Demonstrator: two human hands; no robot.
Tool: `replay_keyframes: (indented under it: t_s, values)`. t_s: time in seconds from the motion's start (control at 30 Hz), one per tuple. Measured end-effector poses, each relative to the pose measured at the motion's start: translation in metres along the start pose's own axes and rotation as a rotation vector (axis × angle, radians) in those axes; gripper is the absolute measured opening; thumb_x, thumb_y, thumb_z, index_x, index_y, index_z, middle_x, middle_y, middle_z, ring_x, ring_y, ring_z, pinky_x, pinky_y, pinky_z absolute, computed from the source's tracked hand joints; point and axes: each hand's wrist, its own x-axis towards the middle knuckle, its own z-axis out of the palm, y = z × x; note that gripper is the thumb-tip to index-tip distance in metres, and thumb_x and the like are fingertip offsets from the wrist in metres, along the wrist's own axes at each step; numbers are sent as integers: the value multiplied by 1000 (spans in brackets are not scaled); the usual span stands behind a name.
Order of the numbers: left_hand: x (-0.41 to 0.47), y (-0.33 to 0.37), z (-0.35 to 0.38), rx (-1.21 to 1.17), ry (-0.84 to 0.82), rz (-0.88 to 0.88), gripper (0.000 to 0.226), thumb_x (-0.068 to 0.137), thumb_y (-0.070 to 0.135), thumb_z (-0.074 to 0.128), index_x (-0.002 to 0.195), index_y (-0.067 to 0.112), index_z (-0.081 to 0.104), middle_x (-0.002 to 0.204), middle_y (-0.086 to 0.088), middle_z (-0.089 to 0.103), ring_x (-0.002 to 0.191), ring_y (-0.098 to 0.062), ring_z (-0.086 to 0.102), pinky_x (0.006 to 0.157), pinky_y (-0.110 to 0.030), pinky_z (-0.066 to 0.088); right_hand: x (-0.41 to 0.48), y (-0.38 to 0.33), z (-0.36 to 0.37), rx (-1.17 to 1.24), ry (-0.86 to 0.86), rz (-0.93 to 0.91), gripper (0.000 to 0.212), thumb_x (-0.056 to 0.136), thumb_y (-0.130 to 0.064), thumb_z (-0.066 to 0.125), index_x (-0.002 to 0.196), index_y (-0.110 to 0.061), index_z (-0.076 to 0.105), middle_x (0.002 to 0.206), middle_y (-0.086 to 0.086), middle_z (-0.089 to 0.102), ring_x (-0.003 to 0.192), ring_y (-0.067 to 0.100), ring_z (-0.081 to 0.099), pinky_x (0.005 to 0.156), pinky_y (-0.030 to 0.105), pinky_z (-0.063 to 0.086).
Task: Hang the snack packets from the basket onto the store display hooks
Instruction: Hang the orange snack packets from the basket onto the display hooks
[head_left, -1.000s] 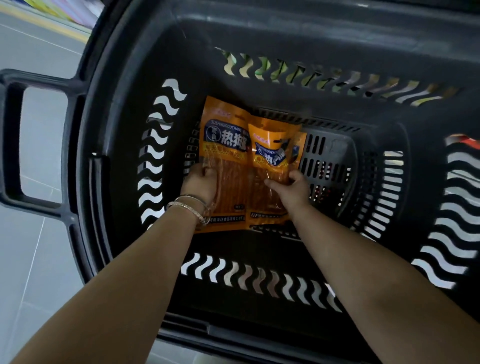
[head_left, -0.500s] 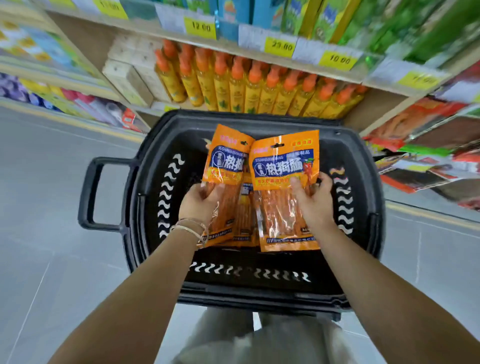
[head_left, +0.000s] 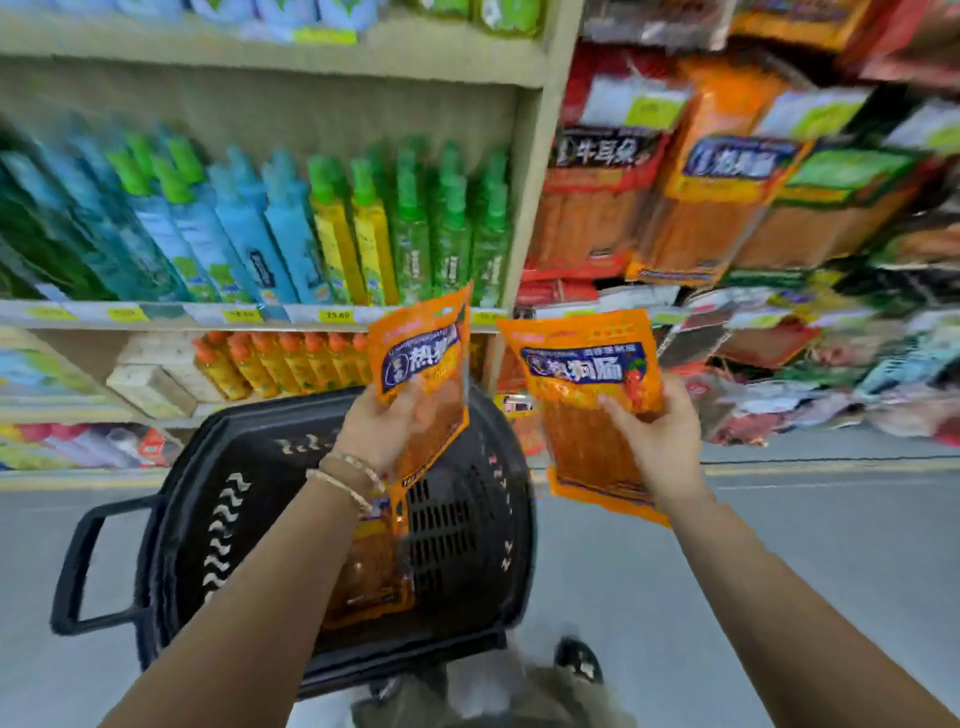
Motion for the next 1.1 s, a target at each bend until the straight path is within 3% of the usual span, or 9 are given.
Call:
replay_keyframes:
  t_s: [0.1,0.27,0.43,0.63,0.73,0.83,0.9,1.03,1.1]
  values:
    - [-3,46,42,-59,69,108,31,92,34,55,113,13,61,98,3,58,76,3,56,57,-6,33,28,-13,-54,43,17,-75,21,82,-17,72,78,-33,60,74,-28,66,68,-14,57,67,6,42]
    - [-7,118,109,-127,69,306,20,89,24,62,109,20,62,109,-4,65,100,-16,58,86,-27,44,80,-30,-141,-54,97,-252,17,89,-26,63,73,-24,58,62,-17,57,62,-8,51,59,18,36]
    - [-16,181,141,-269,241,371,10,86,19,63,94,23,61,92,1,64,83,-13,57,62,-14,38,132,-61,-201,-33,131,-429,19,89,-13,62,107,-20,61,89,-26,56,79,-12,49,70,-4,31]
    - [-15,250,138,-353,355,454,21,87,42,61,70,29,61,70,21,60,60,14,56,59,-14,44,191,-111,-230,106,145,-440,18,93,-30,57,76,-24,55,71,-3,55,64,7,46,57,19,35]
    - [-6,275,134,-399,336,518,18,80,49,66,76,32,66,79,18,67,81,-3,66,77,-25,53,219,-141,-229,237,178,-462,19,94,-29,55,77,-22,53,74,-4,54,67,6,47,61,26,37]
    - [3,301,132,-441,270,583,44,65,58,69,102,32,66,99,11,71,97,-13,66,93,-41,50,247,-171,-224,360,207,-442,15,94,-29,55,82,-21,60,79,-6,60,73,5,53,66,26,41]
    - [13,318,131,-464,247,633,39,64,55,71,96,33,68,97,8,72,94,-16,68,87,-41,53,268,-189,-221,437,225,-424,18,93,-26,57,75,-21,59,74,-6,58,68,1,51,65,25,38]
    - [36,347,132,-455,266,713,17,75,43,71,86,31,68,76,22,71,73,2,68,57,-12,50,305,-220,-214,579,201,-351,23,89,-29,60,68,-22,53,72,-1,53,70,14,48,65,29,35]
    - [48,361,135,-458,255,735,14,75,43,71,83,31,69,77,20,72,72,1,68,60,-17,51,323,-233,-212,609,169,-352,22,89,-29,60,70,-21,53,77,6,53,72,17,47,67,31,35]
